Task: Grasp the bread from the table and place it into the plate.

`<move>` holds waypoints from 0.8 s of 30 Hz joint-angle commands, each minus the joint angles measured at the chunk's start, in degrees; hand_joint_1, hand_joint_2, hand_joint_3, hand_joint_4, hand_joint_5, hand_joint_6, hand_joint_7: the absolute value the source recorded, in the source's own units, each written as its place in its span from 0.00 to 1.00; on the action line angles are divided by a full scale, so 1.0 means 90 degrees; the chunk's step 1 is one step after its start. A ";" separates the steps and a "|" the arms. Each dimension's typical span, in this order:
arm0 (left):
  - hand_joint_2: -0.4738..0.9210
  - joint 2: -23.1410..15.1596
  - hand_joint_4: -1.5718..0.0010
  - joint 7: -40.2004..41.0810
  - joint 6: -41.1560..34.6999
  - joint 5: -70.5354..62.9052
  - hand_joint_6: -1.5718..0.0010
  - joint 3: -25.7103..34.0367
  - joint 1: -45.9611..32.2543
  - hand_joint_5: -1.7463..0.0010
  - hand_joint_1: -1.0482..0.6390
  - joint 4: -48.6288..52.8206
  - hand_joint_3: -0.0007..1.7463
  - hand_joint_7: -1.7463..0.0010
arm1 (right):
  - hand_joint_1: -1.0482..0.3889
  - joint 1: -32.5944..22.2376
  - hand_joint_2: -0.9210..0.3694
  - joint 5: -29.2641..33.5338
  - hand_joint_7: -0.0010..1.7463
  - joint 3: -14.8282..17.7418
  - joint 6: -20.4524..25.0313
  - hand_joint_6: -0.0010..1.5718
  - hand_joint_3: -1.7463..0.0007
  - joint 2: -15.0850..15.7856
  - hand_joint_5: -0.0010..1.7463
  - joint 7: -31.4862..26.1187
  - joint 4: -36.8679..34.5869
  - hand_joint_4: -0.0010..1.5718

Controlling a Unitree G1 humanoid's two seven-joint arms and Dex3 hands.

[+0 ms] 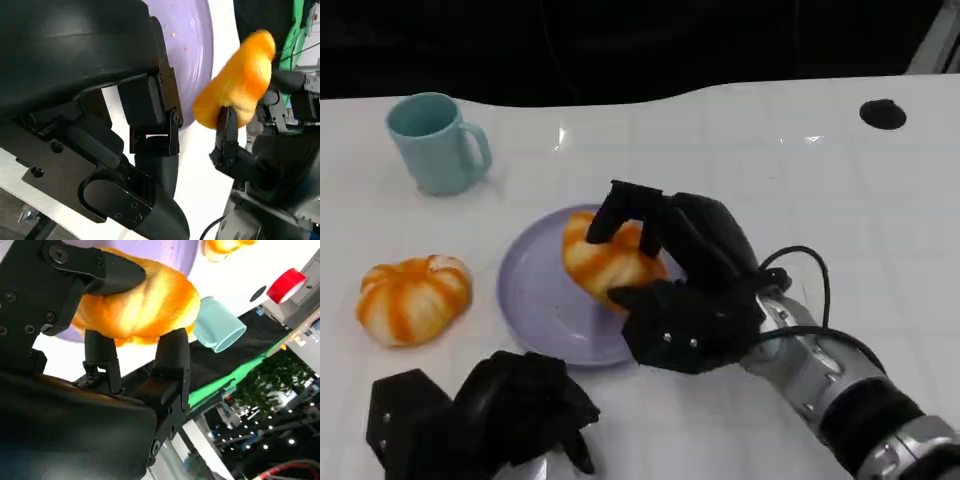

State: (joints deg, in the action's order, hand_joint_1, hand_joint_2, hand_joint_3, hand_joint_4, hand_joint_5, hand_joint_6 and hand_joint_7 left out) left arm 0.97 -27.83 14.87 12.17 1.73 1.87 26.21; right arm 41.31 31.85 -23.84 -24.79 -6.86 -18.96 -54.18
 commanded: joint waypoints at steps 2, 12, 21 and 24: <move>0.89 -0.0063 0.00 0.0032 0.0018 0.0011 0.00 0.0008 -0.0074 0.52 0.00 -0.0056 0.00 0.70 | 0.53 0.0308 0.16 0.0005 0.01 -0.0111 0.0085 0.31 0.75 0.0045 0.25 0.0467 -0.0271 0.17; 0.89 -0.0073 0.00 0.0011 0.0035 0.0037 0.00 0.0029 -0.0049 0.52 0.00 -0.0018 0.00 0.70 | 0.29 0.0145 0.00 0.0036 0.00 -0.0220 0.0212 0.13 0.88 0.0261 0.21 0.1074 0.0219 0.00; 0.89 -0.0081 0.00 0.0053 -0.0044 0.0025 0.00 0.0039 -0.0033 0.52 0.00 -0.0029 0.00 0.70 | 0.30 -0.0447 0.00 -0.0116 0.00 -0.0108 0.0266 0.14 0.90 0.0632 0.23 0.1477 0.1273 0.00; 0.89 -0.0091 0.00 0.0033 0.0044 0.0009 0.00 0.0048 -0.0002 0.52 0.00 0.0037 0.00 0.70 | 0.29 -0.0797 0.00 -0.0196 0.01 -0.0054 0.0199 0.14 0.89 0.0869 0.24 0.1644 0.1835 0.00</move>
State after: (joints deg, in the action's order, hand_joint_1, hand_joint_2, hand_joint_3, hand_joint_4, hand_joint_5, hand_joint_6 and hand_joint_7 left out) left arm 0.95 -27.83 14.80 12.24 1.83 1.84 26.21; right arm 36.61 31.50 -25.43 -22.50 -1.42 -5.39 -41.71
